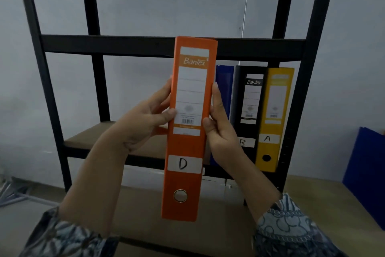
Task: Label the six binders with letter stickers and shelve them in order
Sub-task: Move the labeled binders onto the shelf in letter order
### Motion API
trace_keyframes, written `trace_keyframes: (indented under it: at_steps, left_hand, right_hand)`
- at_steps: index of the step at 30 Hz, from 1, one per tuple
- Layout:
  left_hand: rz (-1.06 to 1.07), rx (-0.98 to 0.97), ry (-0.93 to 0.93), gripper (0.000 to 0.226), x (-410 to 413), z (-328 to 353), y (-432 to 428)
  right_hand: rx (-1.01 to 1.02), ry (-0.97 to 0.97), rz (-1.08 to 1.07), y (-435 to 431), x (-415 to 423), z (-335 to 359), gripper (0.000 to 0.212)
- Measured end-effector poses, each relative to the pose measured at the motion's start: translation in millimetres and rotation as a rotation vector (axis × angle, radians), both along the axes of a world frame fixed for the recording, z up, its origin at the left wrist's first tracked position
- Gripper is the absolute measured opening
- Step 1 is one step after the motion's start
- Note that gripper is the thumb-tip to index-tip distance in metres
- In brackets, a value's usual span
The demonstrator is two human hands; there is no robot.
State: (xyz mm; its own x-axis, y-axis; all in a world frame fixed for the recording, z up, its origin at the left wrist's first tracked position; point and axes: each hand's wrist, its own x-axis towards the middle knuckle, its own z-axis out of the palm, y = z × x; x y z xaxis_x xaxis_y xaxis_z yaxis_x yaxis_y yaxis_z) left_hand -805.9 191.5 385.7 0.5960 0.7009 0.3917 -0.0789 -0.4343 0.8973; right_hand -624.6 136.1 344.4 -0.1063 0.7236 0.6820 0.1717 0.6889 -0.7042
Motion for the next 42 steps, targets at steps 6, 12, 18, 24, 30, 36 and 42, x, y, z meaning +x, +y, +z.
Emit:
trace_keyframes:
  at_steps: [6, 12, 18, 24, 30, 36, 42]
  left_hand:
    - [-0.048, 0.043, -0.011, 0.077, -4.9, 1.7, 24.9]
    - [-0.058, -0.019, -0.038, 0.069, 12.2, -13.2, 56.1]
    - [-0.007, -0.010, -0.027, 0.067, 34.2, -36.3, 85.7]
    - [0.106, 0.045, 0.034, 0.069, 58.1, -39.5, 112.3]
    - [0.194, 0.100, 0.134, 0.068, 76.7, -33.4, 138.7]
    - [0.191, 0.134, 0.128, 0.068, 90.7, -37.4, 167.6]
    - [0.186, 0.146, 0.095, 0.065, 104.3, -40.8, 182.3]
  right_hand:
    - [0.051, -0.006, -0.050, 14.6, -9.2, 6.4, 0.064]
    - [0.008, 0.003, -0.167, 35.6, -5.0, -6.0, 0.067]
    - [-0.033, -0.044, -0.338, 61.4, 8.9, -19.7, 0.071]
    - [0.037, -0.347, -0.862, 90.9, 22.8, -18.1, 0.072]
    - [-0.041, -0.618, -1.066, 108.9, 36.6, -8.3, 0.074]
    - [-0.204, -0.775, -1.096, 120.0, 40.9, -0.4, 0.083]
    - [-0.297, -0.795, -1.120, 131.5, 41.5, -0.9, 0.083]
